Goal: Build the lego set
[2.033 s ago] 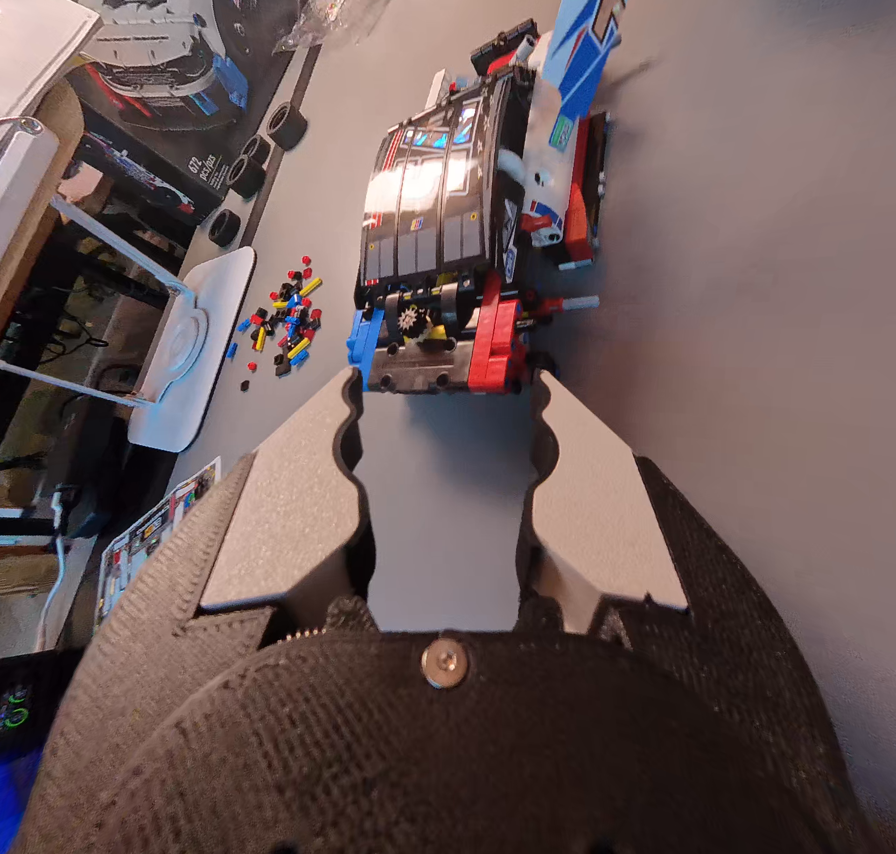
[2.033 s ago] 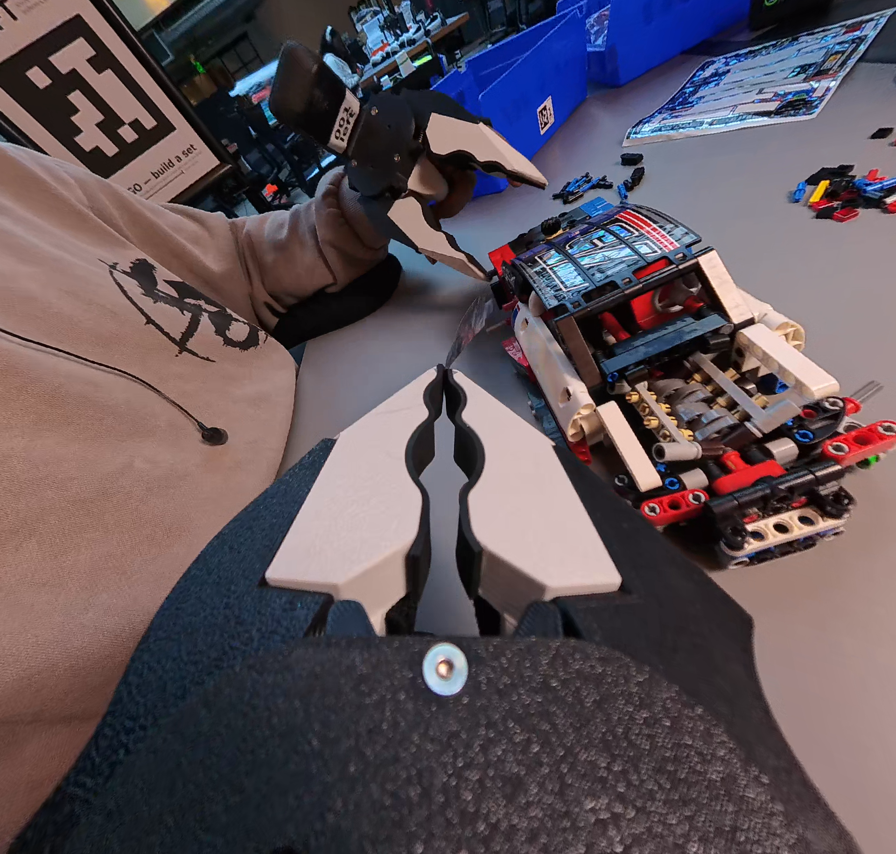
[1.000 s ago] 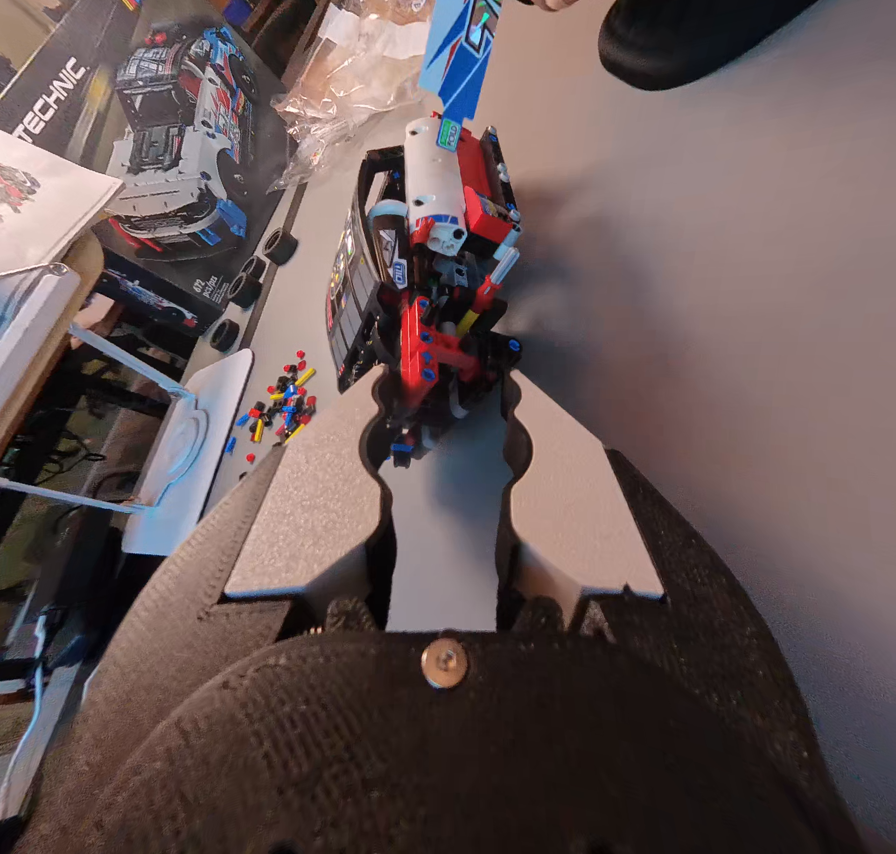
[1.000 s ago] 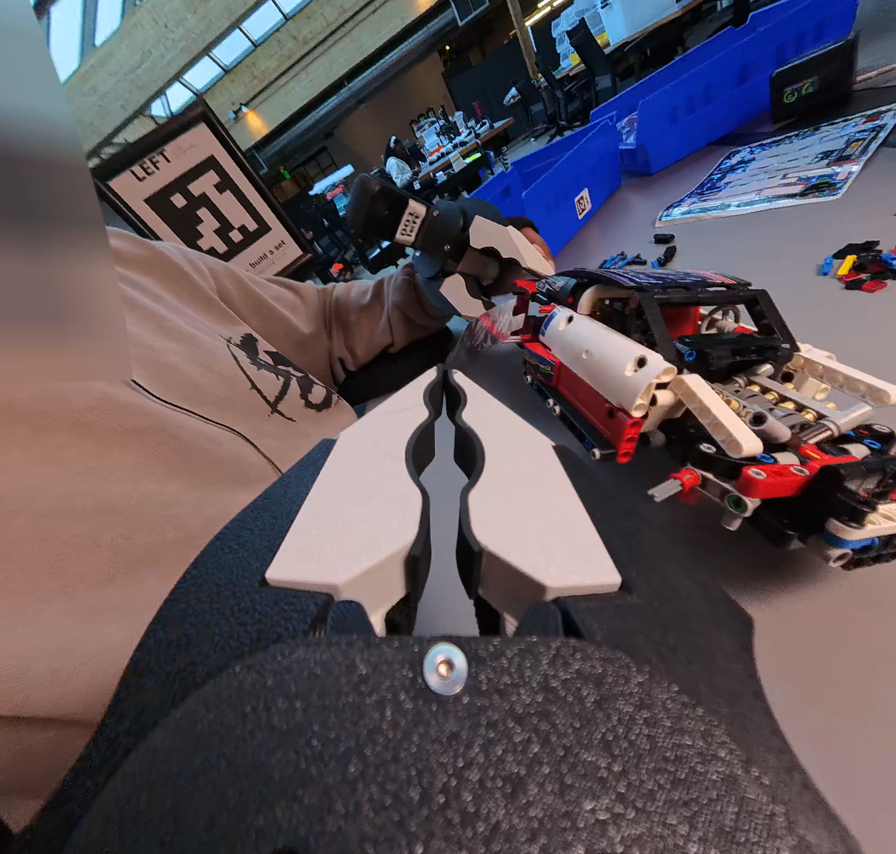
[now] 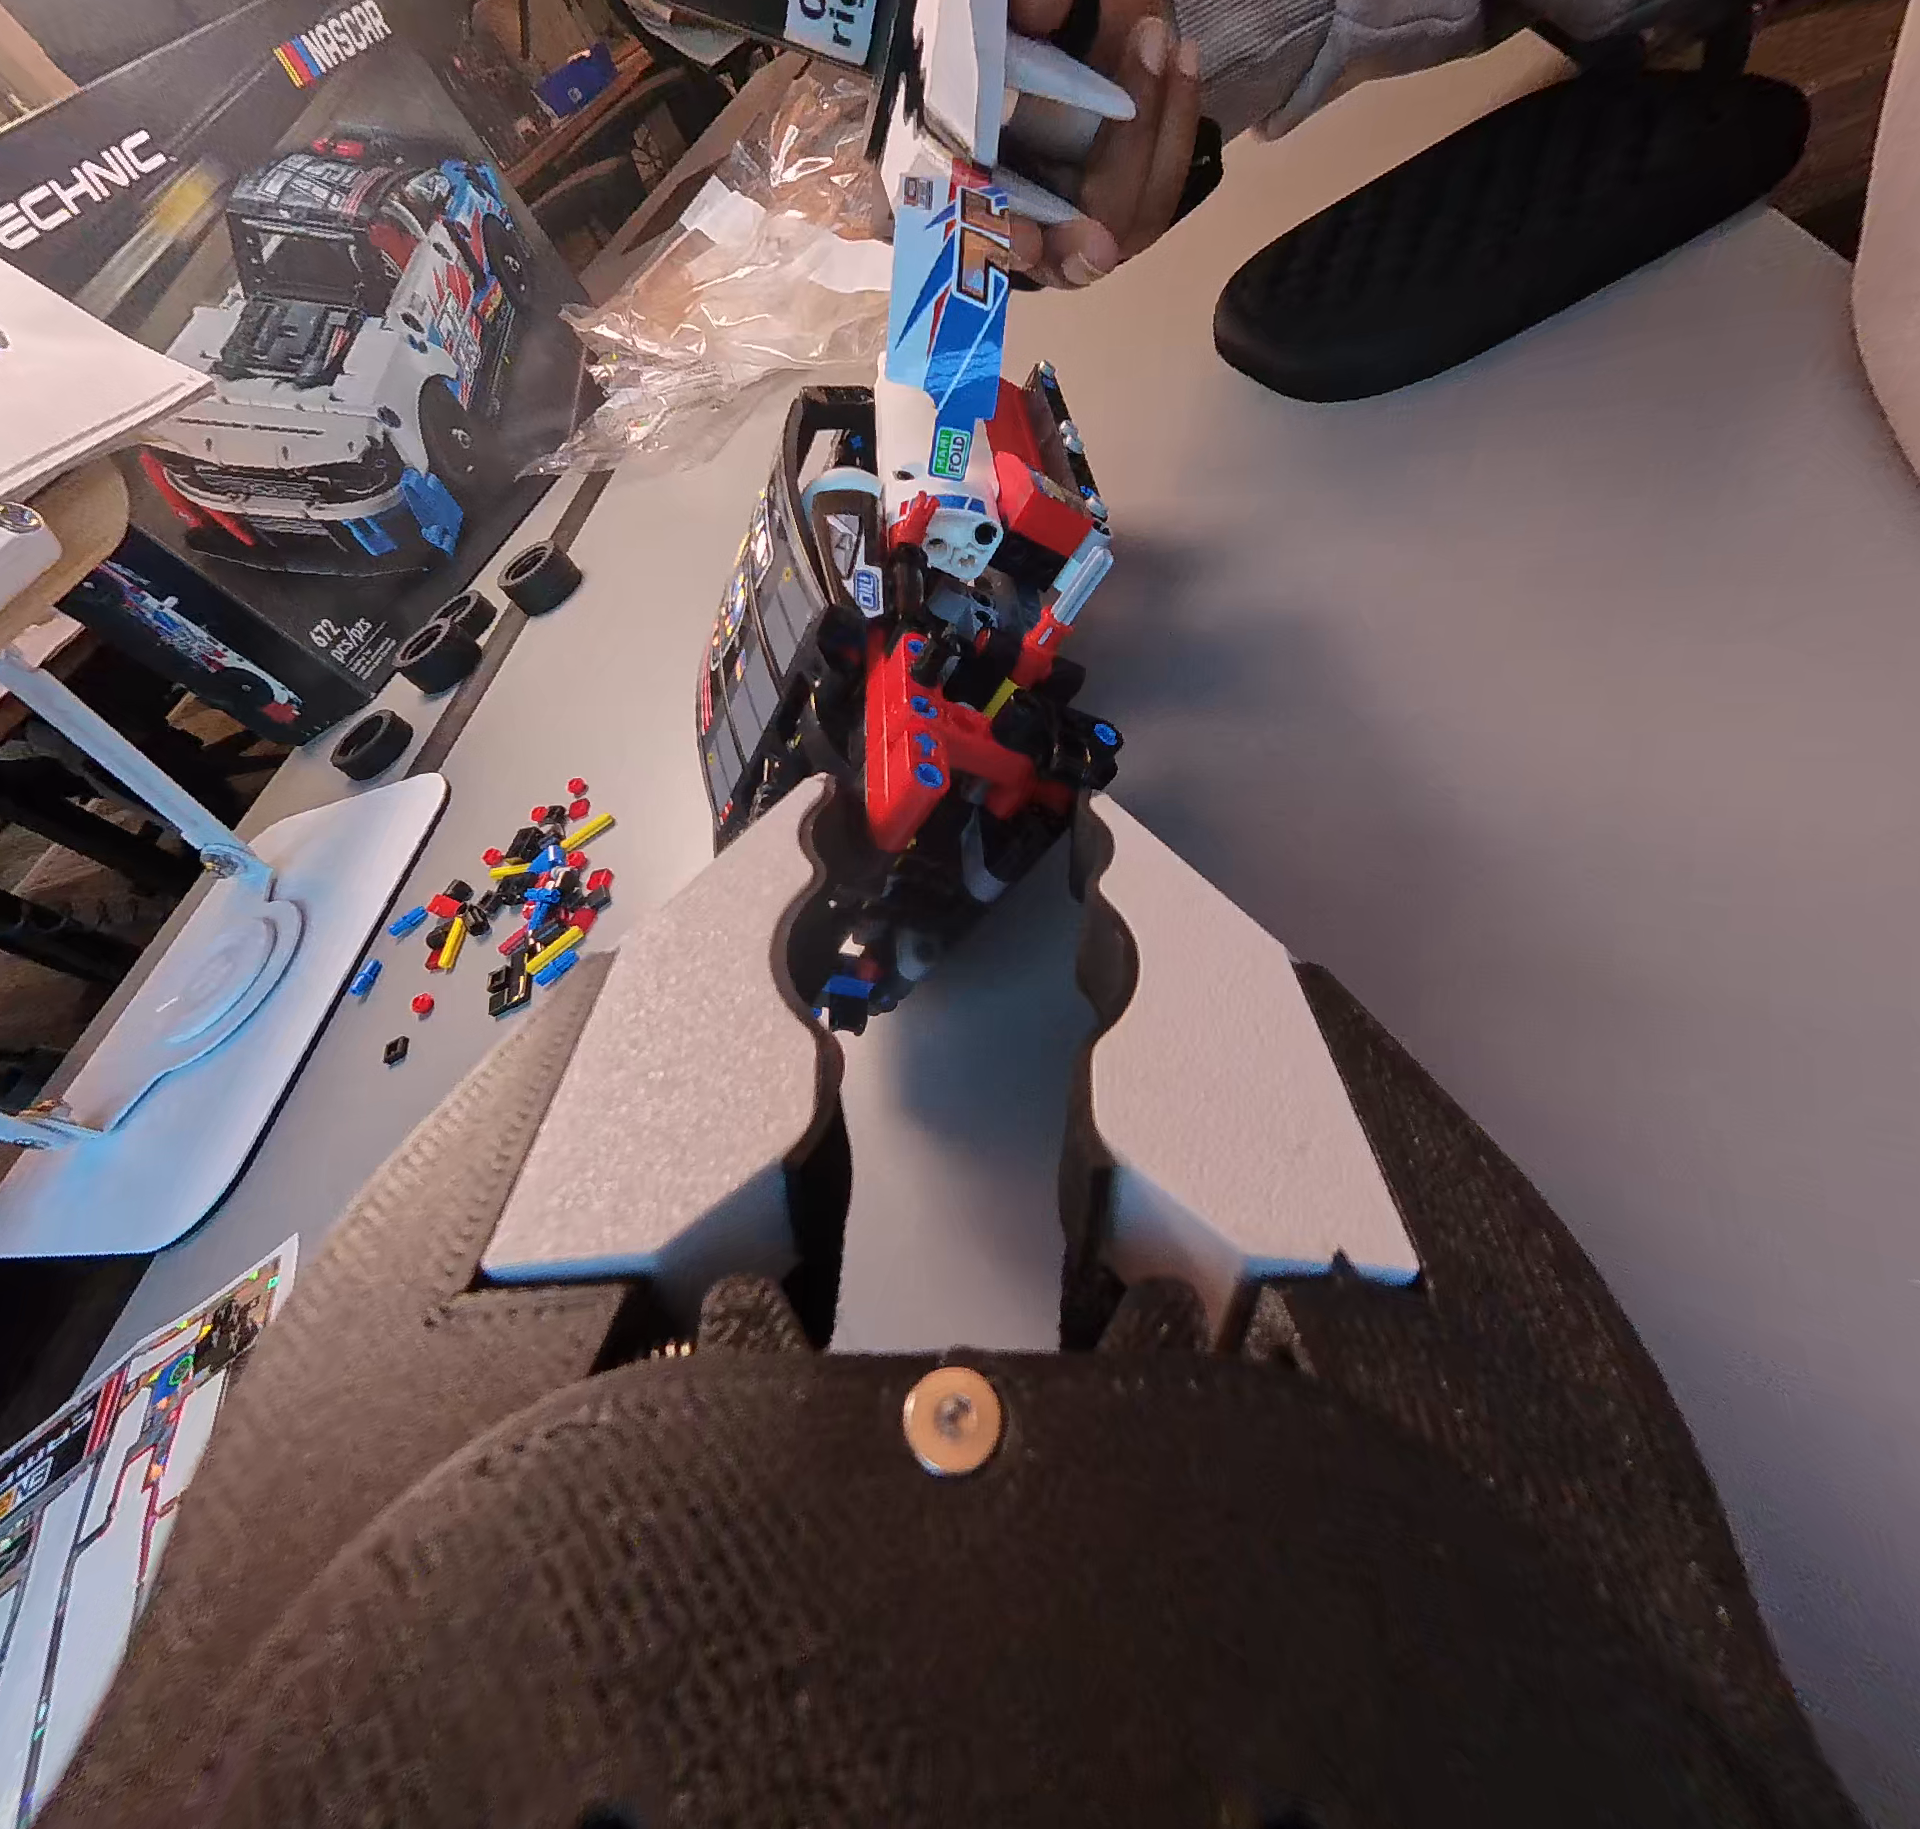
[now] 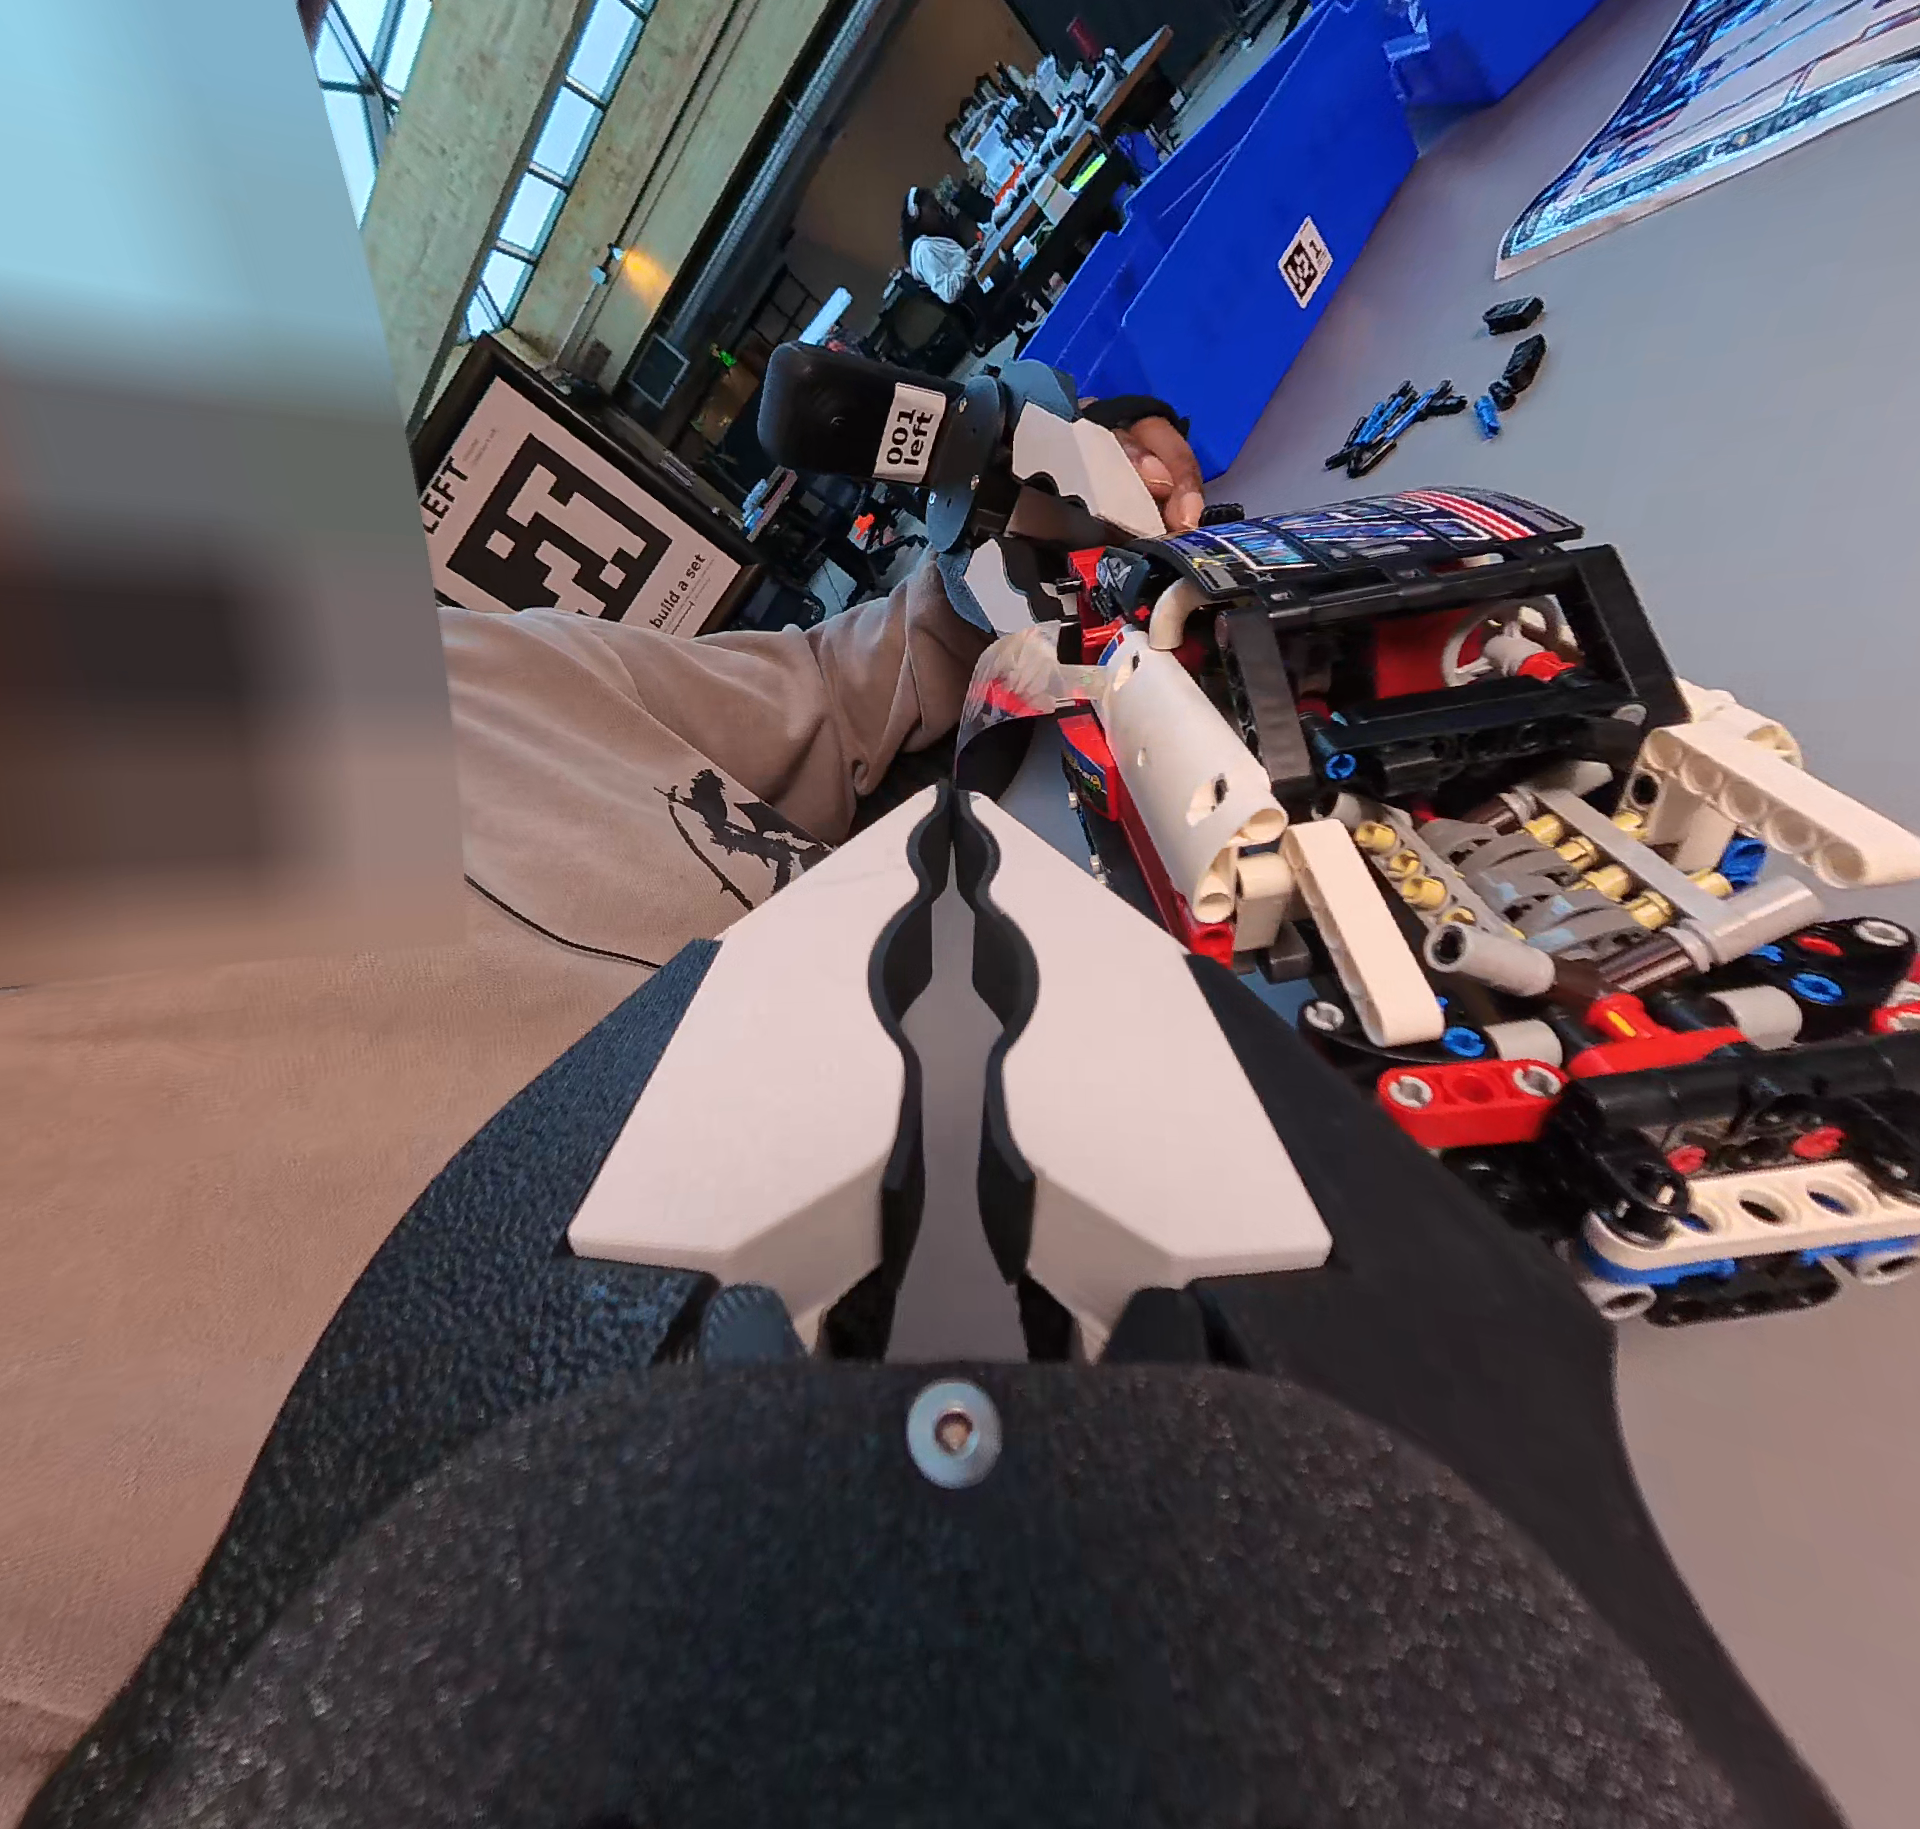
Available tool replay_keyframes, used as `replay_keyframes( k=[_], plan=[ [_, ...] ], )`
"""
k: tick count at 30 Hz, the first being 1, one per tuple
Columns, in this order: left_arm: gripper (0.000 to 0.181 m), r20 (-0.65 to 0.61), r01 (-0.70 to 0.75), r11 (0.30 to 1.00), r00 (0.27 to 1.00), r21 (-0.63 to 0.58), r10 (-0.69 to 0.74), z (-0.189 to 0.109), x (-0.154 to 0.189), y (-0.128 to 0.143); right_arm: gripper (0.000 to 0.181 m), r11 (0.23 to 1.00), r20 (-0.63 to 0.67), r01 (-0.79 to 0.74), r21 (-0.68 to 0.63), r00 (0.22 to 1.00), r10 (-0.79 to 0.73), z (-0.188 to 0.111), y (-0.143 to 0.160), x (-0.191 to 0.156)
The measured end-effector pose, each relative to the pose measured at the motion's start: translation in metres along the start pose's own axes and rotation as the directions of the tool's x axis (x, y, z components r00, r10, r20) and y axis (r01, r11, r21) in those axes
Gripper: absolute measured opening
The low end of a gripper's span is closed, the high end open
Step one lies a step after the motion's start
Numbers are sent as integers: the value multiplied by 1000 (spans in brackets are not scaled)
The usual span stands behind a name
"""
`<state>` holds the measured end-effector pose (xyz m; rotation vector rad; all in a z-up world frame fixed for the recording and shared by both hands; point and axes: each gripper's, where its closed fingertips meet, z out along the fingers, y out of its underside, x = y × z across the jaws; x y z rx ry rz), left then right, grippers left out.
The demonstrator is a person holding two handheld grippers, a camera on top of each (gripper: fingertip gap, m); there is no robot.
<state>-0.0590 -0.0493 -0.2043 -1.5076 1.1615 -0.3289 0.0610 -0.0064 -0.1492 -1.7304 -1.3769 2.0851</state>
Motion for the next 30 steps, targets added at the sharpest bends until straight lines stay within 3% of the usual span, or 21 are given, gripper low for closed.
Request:
replay_keyframes(
  k=[5,13,22,30],
  plan=[
    [42,1,11,1000,1000,5,-11,0,0,0,0,1000,-40,-2,-7,999,1,-7,-3,5],
    [42,0,22,1000,1000,13,-22,0,0,0,0,993,71,120,-8,990,-119,3,-20,-41],
    [40,-1,27,999,1000,16,-27,0,0,0,0,997,-23,3,-74,1000,-5,10,-4,-1],
    [38,-13,12,1000,1000,15,-12,2,4,-1,0,995,-80,-19,-99,997,11,2,0,9]
  ],
)
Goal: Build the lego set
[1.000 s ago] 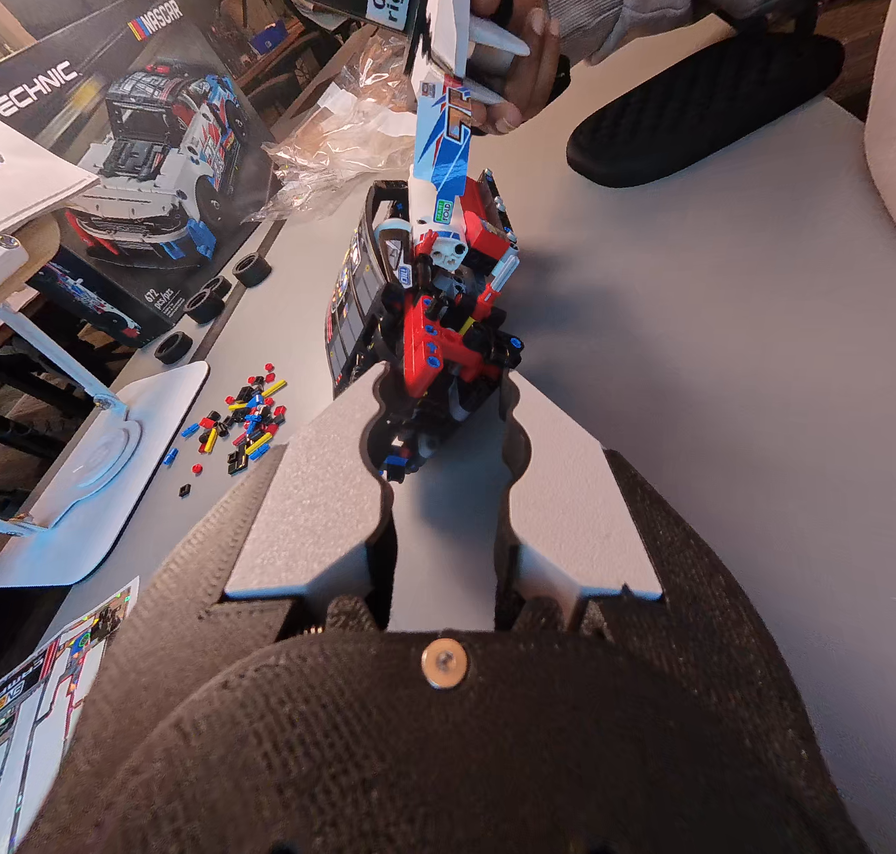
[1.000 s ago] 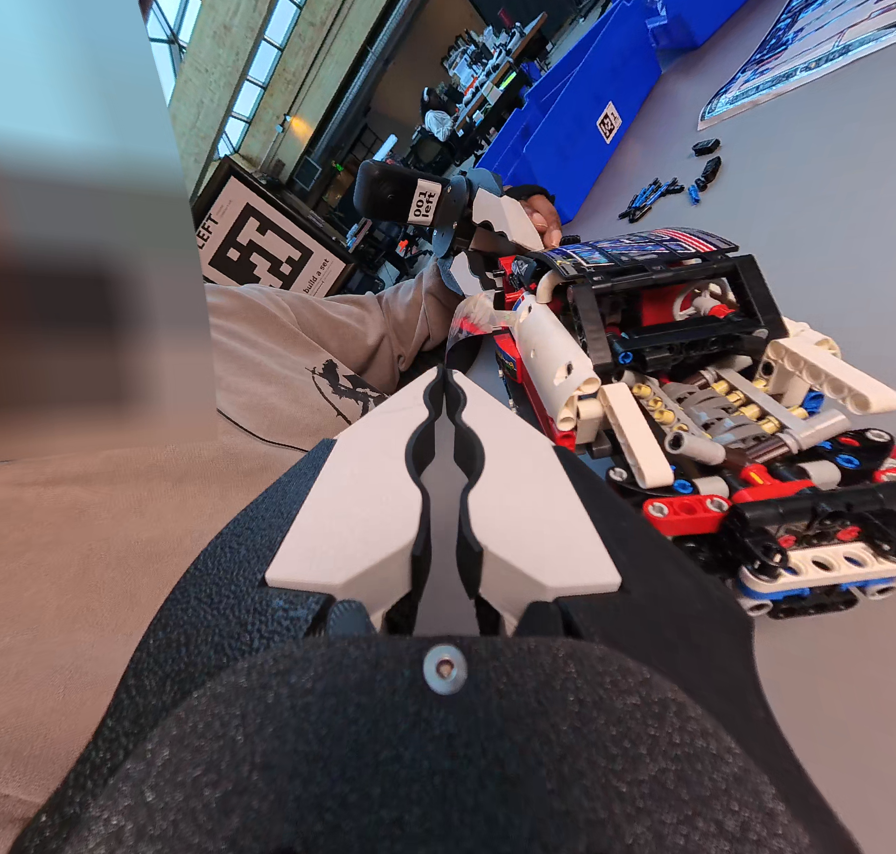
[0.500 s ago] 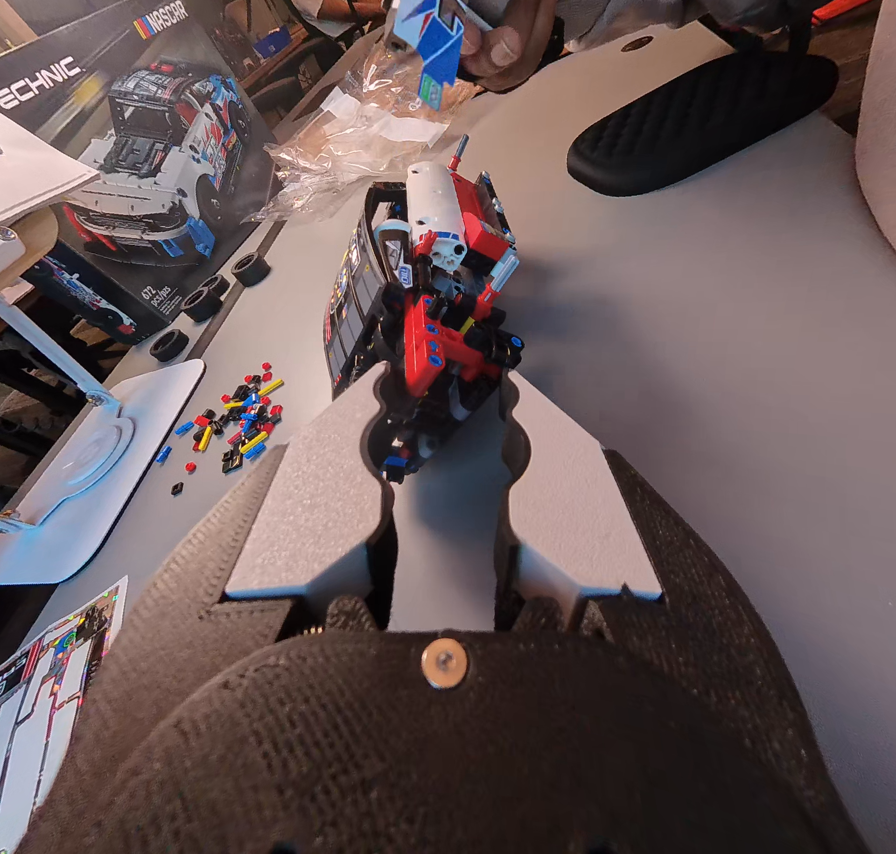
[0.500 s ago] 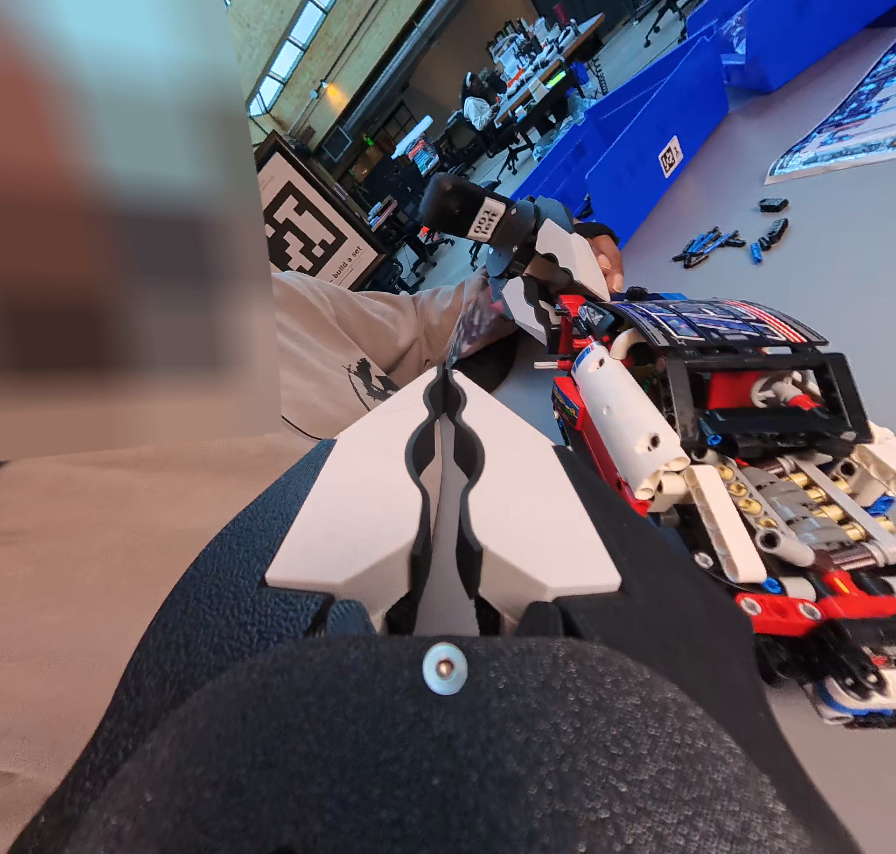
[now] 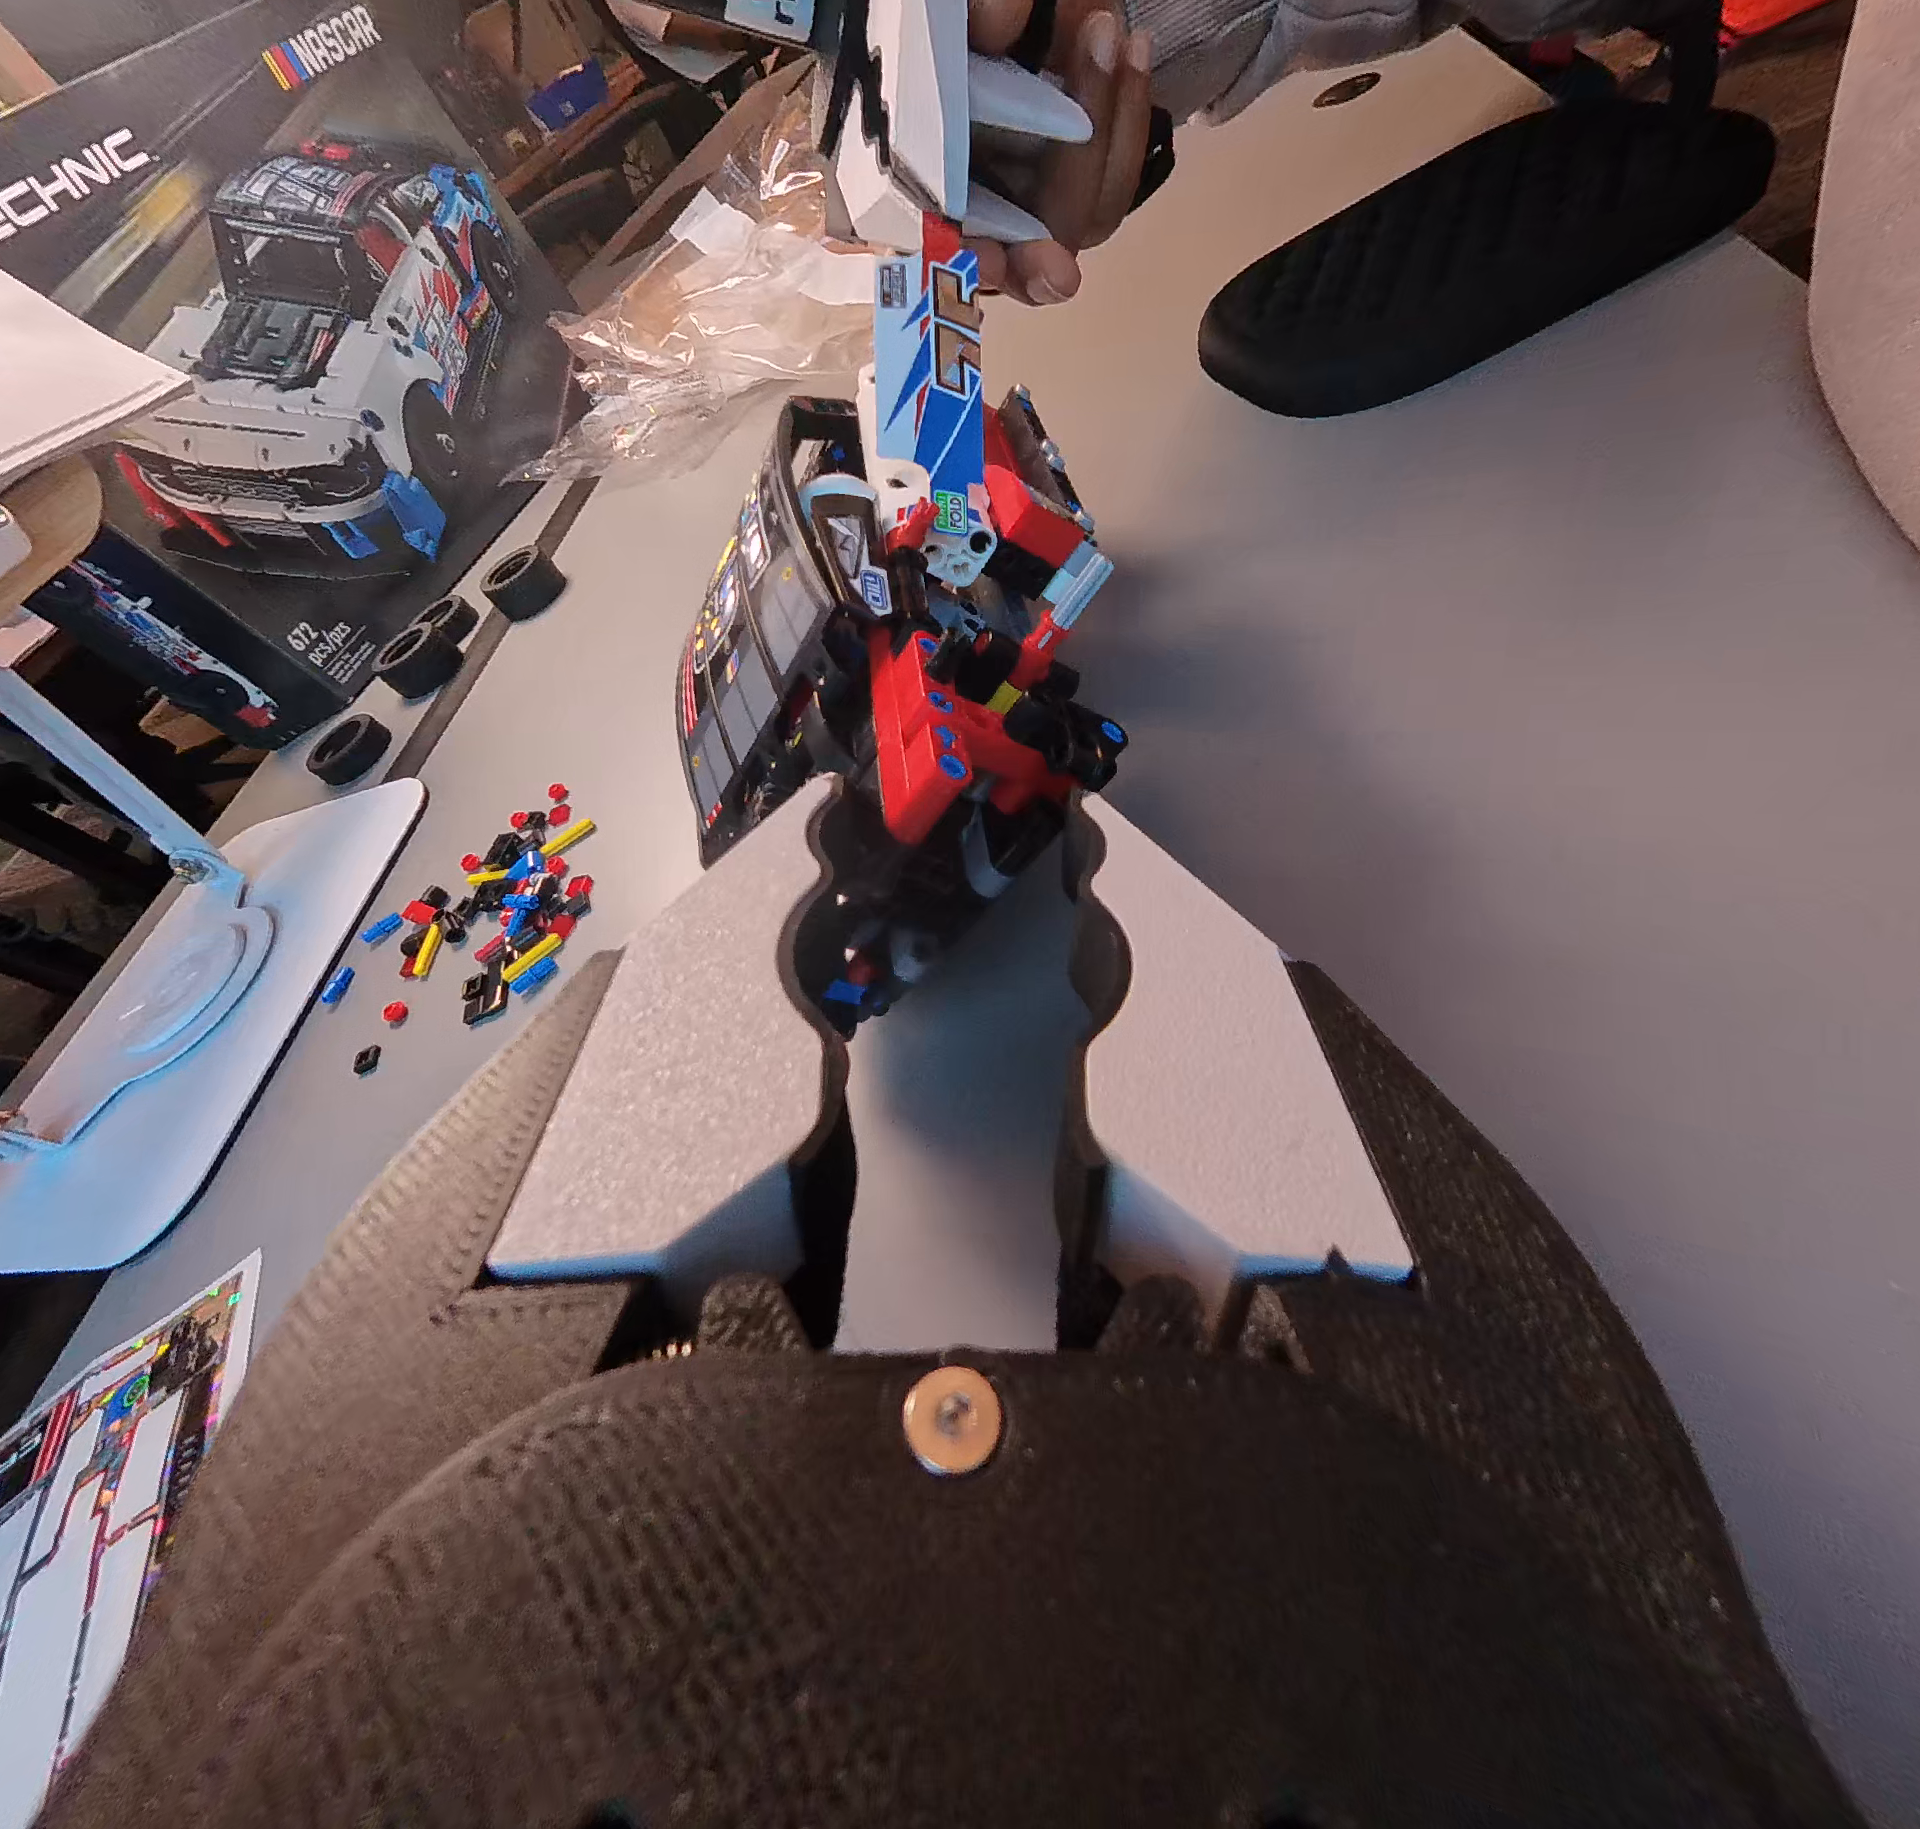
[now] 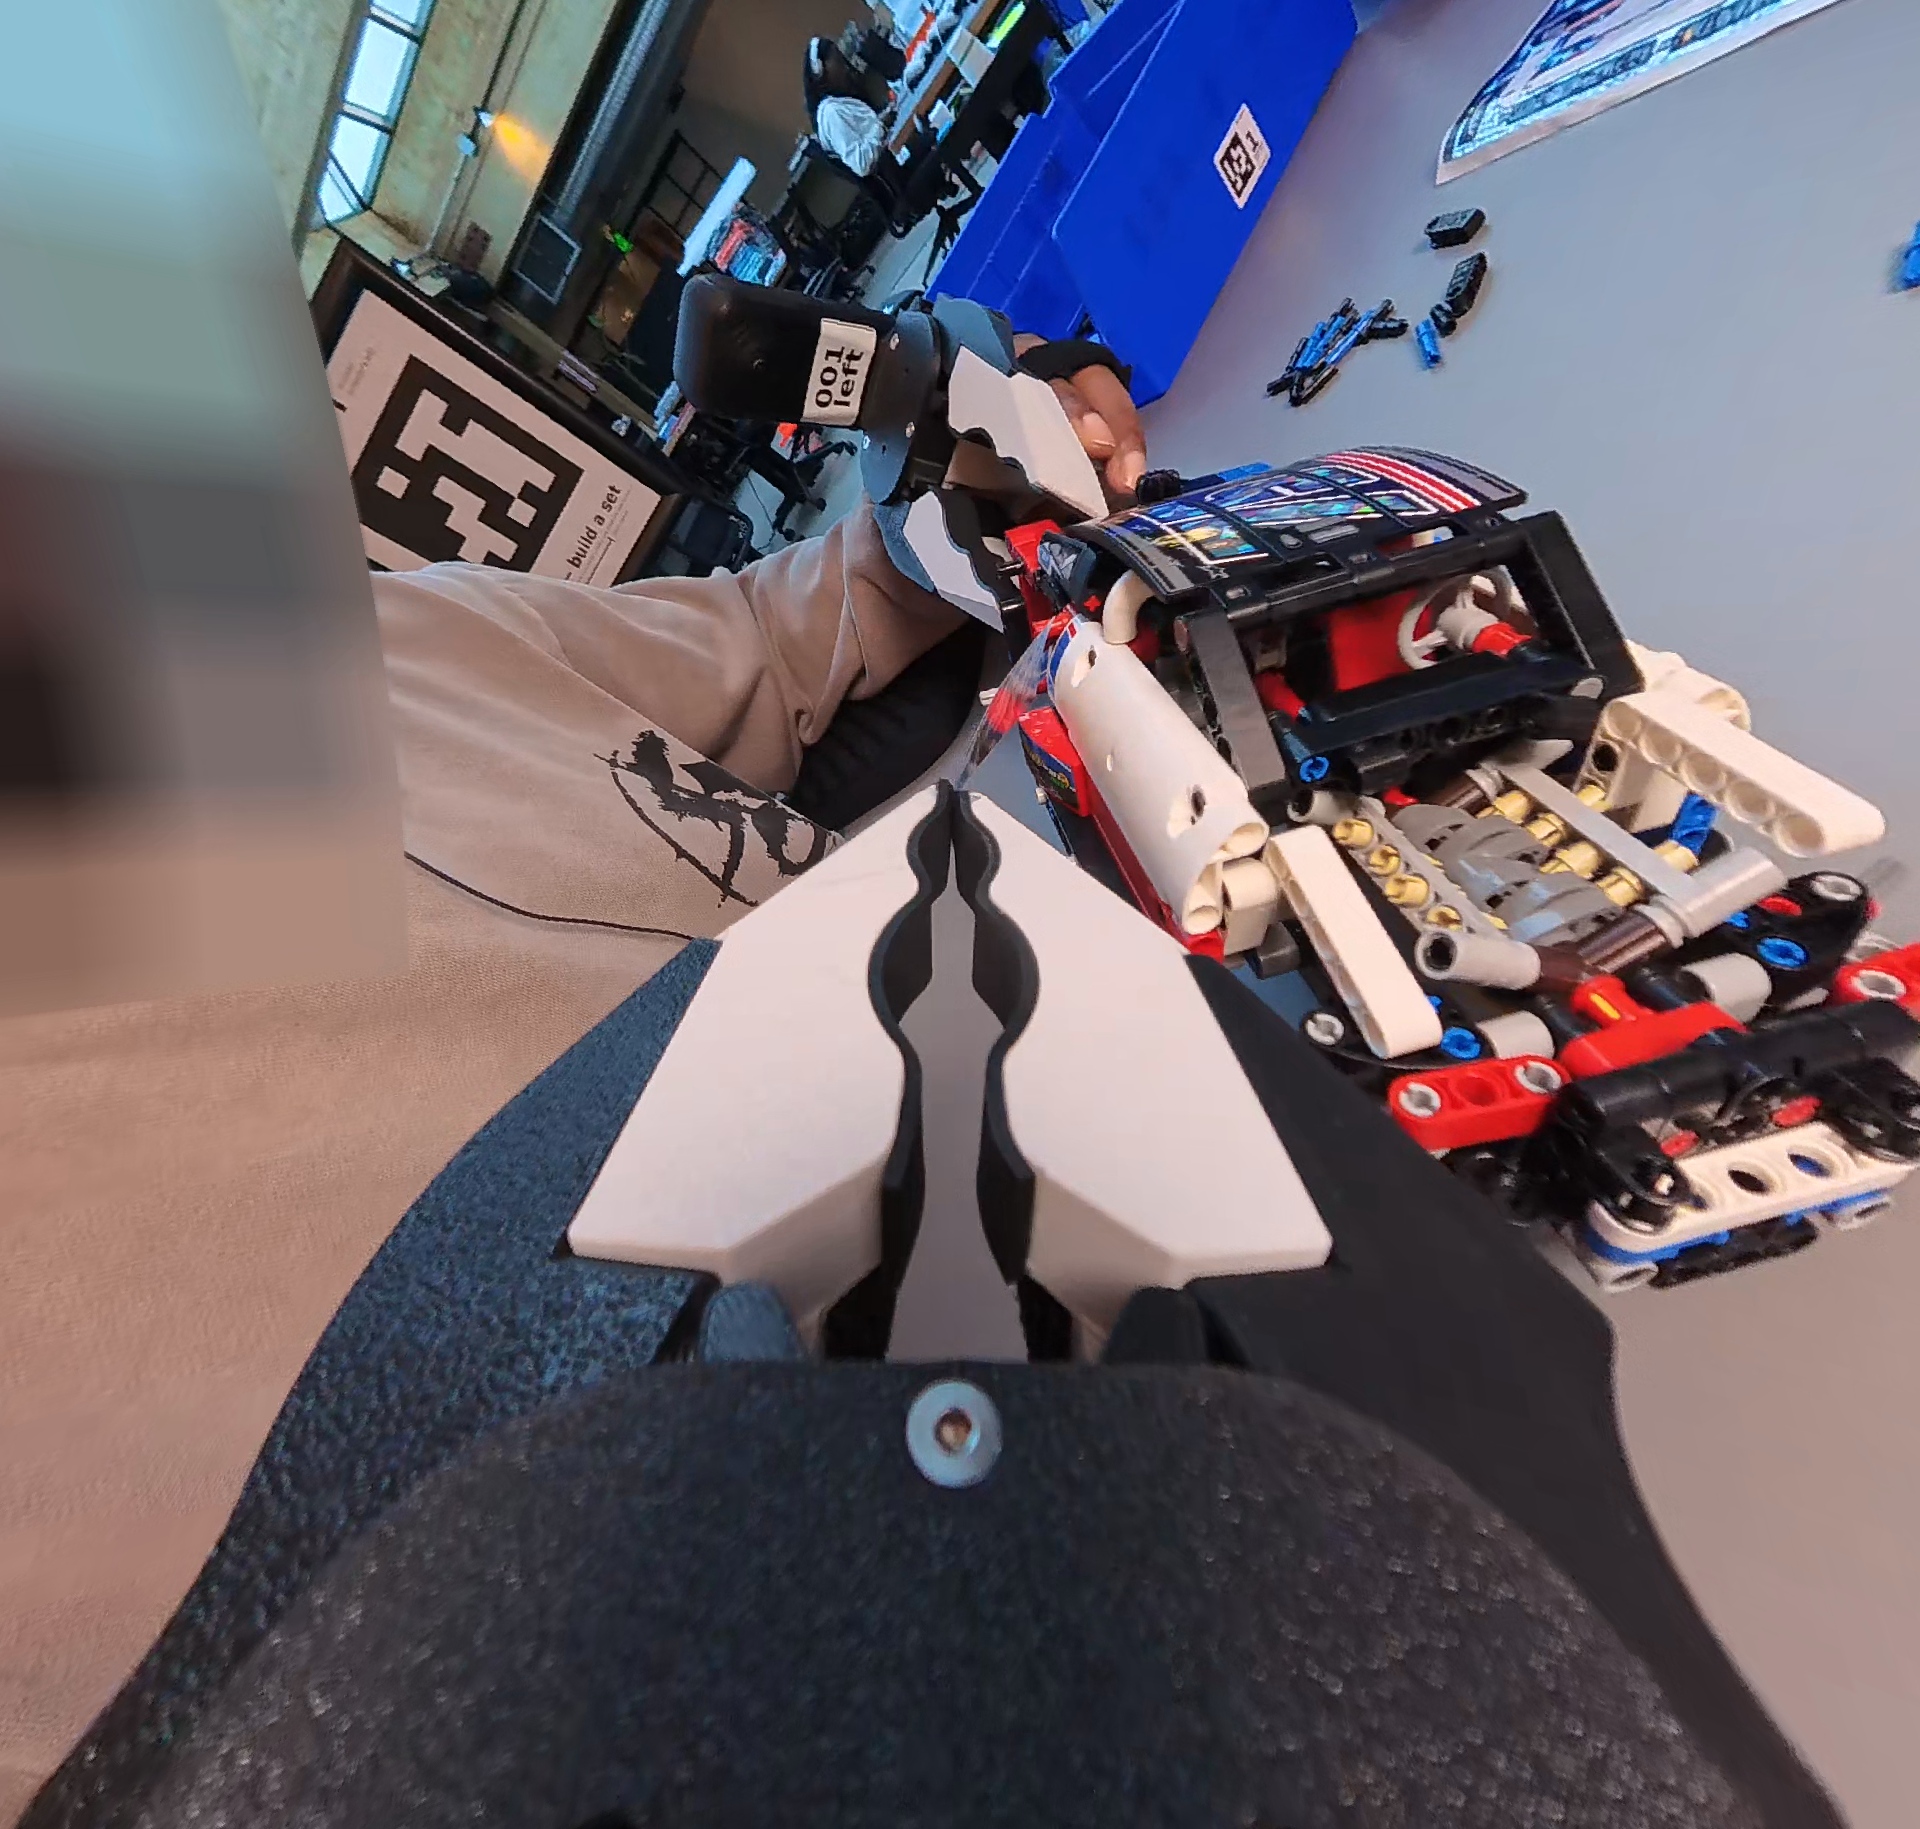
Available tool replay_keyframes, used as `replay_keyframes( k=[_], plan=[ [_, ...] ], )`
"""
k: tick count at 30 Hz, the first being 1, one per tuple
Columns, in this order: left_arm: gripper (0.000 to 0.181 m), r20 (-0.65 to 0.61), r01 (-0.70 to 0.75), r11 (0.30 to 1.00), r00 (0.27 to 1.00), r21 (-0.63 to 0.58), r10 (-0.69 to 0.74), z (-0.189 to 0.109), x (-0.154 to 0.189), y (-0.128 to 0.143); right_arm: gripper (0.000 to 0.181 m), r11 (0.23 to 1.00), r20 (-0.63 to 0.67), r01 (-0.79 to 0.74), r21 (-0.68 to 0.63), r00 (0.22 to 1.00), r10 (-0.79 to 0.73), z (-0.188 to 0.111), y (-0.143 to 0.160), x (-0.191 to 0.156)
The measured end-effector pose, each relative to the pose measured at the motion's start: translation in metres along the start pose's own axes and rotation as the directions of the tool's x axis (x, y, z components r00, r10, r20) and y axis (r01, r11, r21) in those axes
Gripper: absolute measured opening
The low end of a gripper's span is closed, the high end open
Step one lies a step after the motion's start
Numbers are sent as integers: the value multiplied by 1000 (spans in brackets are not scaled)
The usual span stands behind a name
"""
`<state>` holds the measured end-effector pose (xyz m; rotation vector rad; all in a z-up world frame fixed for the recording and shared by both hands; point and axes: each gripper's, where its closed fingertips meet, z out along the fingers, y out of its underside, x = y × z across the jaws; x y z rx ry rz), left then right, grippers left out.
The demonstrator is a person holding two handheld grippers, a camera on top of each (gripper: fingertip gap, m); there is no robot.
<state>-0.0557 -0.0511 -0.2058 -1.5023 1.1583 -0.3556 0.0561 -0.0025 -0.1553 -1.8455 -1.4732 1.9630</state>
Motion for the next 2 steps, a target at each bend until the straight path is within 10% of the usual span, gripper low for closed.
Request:
replay_keyframes(
  k=[2],
  plan=[
    [38,-3,-3,1000,1000,0,3,0,0,0,0,1000,-8,-6,0,1000,6,-2,1,2]
  ],
)
